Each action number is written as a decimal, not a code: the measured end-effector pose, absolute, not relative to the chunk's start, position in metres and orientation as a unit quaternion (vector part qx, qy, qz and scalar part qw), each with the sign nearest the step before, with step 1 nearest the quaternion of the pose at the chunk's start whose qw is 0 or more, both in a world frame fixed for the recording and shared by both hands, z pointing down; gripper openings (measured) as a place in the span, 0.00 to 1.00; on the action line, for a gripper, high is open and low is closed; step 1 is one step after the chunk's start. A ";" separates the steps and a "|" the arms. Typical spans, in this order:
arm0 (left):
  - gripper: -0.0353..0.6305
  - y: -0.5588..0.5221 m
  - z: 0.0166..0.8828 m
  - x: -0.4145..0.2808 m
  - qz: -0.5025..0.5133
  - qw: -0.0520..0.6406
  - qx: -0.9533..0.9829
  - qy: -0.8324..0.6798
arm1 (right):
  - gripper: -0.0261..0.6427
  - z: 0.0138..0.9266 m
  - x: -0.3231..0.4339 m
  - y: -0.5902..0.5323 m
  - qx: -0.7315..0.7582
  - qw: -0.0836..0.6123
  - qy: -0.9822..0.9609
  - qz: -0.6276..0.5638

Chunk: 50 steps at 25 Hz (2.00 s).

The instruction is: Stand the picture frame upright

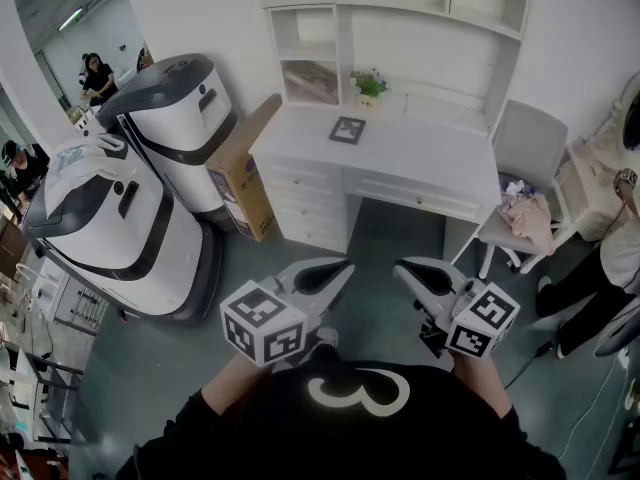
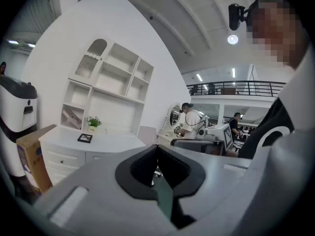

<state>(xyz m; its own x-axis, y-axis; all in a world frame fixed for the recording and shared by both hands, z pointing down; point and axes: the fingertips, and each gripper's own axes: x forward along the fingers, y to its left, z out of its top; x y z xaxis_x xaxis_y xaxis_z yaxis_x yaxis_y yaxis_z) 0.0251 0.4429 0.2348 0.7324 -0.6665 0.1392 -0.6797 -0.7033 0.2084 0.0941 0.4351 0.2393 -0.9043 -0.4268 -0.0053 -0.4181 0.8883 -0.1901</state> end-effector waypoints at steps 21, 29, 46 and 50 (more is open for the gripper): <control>0.07 0.423 0.248 0.015 0.016 0.146 0.917 -0.372 | 0.04 0.258 0.099 0.415 -0.242 0.008 0.963 -0.119; 0.07 0.343 0.272 0.007 0.031 0.177 0.913 -0.367 | 0.04 0.281 0.093 0.337 -0.254 -0.001 0.954 -0.157; 0.07 0.103 0.314 -0.035 0.061 0.227 0.907 -0.349 | 0.04 0.317 0.055 0.110 -0.284 -0.034 0.936 -0.205; 0.07 0.063 0.314 -0.049 0.057 0.222 0.906 -0.355 | 0.04 0.313 0.049 0.074 -0.293 -0.035 0.936 -0.193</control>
<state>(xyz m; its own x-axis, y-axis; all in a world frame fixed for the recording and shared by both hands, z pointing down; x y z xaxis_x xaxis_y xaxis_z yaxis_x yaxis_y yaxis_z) -0.0495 0.0629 0.3140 0.7412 -0.6181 0.2617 -0.6691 -0.6491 0.3619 0.0486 0.0738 0.3129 -0.8260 -0.5348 0.1783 -0.5617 0.7538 -0.3411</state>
